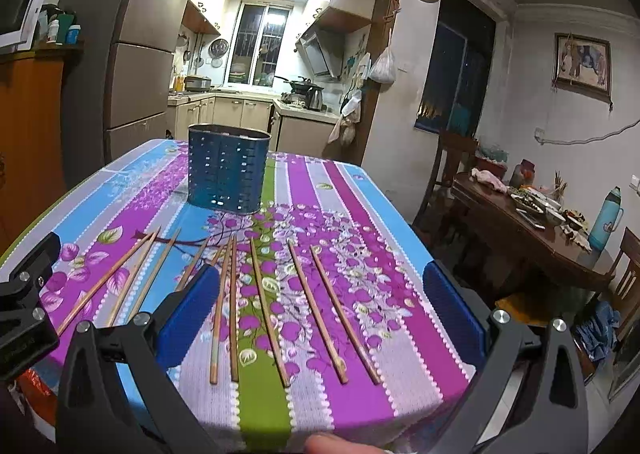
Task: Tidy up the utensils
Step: 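Move both tools toward the row of wooden chopsticks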
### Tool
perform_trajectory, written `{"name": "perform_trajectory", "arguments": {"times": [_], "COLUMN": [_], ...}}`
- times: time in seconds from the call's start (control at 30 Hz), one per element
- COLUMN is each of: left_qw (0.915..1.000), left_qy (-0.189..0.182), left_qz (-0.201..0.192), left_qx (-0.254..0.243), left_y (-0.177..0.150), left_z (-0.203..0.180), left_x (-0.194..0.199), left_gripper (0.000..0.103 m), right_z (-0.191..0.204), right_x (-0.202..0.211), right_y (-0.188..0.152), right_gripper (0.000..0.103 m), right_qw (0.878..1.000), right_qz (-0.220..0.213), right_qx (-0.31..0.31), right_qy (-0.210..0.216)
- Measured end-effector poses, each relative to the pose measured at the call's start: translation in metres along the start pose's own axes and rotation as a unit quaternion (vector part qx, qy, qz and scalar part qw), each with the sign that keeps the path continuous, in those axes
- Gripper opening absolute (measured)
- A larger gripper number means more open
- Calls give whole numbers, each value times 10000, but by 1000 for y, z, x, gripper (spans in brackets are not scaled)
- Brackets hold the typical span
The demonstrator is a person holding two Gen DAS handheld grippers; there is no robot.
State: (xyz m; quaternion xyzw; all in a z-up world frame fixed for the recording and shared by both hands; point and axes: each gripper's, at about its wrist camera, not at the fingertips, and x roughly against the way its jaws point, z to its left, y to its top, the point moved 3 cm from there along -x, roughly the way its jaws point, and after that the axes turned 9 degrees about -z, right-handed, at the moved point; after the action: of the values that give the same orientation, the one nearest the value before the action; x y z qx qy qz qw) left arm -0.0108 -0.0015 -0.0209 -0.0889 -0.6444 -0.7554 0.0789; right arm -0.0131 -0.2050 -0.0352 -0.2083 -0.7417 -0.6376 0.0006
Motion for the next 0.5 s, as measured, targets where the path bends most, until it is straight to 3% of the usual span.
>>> {"name": "perform_trajectory", "arguments": {"times": [0.3,0.5], "left_qw": [9998,9988], "left_qy": [173,468], "left_qz": [42,-21], "left_qx": [-93,147], "left_y": [-12,-6], "left_z": [6,48], "left_x": [14,20], "left_gripper": [99,99], "right_z": [-9,-22], "right_x": [16,28], "right_y": [-10,1], "right_gripper": [98,98], "right_qw": [9996,9996], "right_qz": [105,-71], "right_qx": [-227,-276], "right_qy": [118,-45]}}
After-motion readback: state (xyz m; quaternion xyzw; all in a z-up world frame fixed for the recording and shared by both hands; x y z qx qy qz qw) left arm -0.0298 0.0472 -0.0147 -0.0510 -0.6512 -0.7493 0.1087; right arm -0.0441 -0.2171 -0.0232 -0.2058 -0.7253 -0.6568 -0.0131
